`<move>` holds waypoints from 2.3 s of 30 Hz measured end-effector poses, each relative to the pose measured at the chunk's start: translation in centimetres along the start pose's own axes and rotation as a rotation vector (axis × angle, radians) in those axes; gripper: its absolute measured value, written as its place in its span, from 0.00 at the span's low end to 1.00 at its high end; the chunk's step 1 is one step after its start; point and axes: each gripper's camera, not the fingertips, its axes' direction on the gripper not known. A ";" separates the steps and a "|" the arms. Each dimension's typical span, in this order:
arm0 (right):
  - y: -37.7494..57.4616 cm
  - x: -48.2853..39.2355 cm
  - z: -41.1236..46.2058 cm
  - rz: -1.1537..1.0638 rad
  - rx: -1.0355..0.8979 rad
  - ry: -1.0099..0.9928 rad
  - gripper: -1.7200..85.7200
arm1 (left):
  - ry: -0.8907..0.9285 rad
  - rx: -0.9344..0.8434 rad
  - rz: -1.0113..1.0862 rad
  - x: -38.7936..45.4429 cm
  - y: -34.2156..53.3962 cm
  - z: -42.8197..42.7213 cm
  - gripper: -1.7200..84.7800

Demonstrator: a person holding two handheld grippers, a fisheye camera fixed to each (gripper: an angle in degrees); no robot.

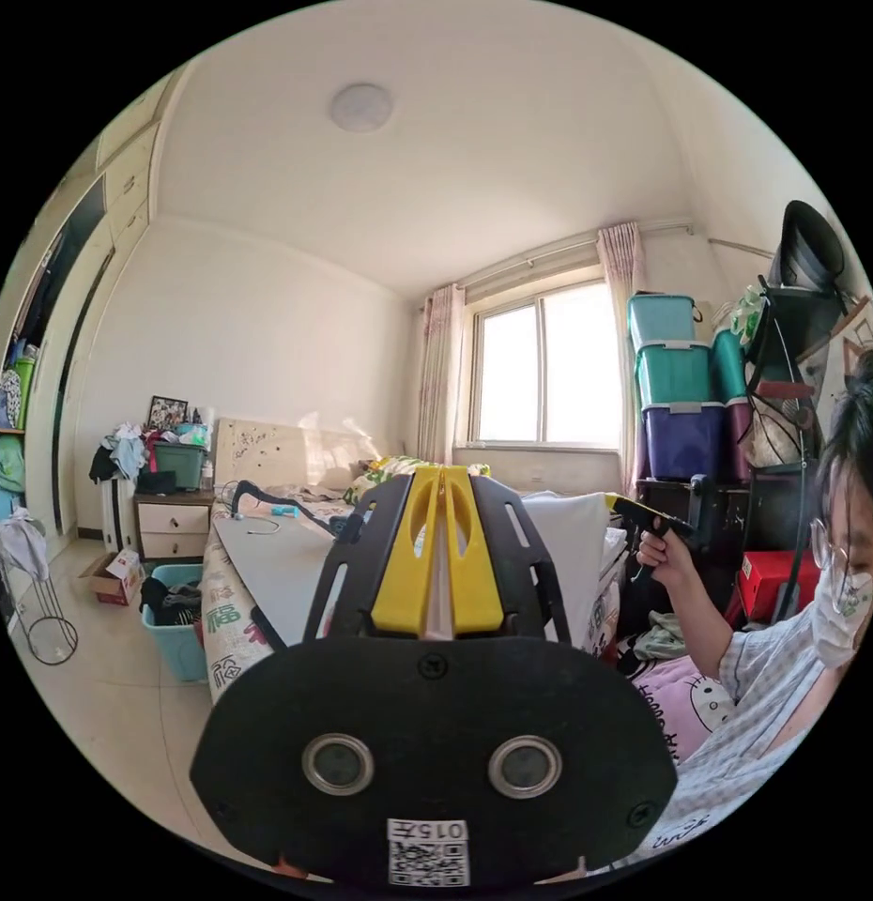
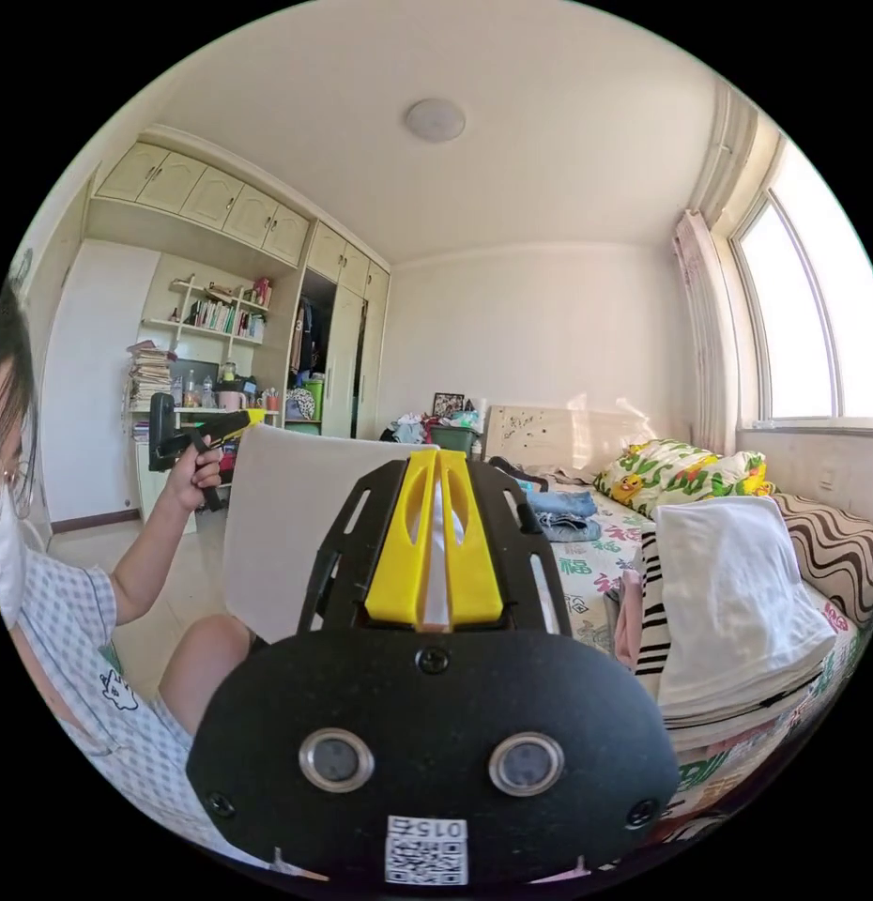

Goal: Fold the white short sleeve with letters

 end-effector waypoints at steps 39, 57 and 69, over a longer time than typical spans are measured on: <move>8.1 -8.0 19.7 -0.153 -0.453 -0.343 0.03 | 0.113 -0.609 -0.266 -4.3 21.5 11.2 0.09; -14.1 7.0 0.5 0.102 0.003 -0.052 0.01 | -0.286 -0.128 0.129 8.0 1.3 -6.3 0.02; -21.1 9.8 4.4 0.107 0.008 0.023 0.02 | -0.388 -0.168 0.266 12.5 2.6 -3.7 0.03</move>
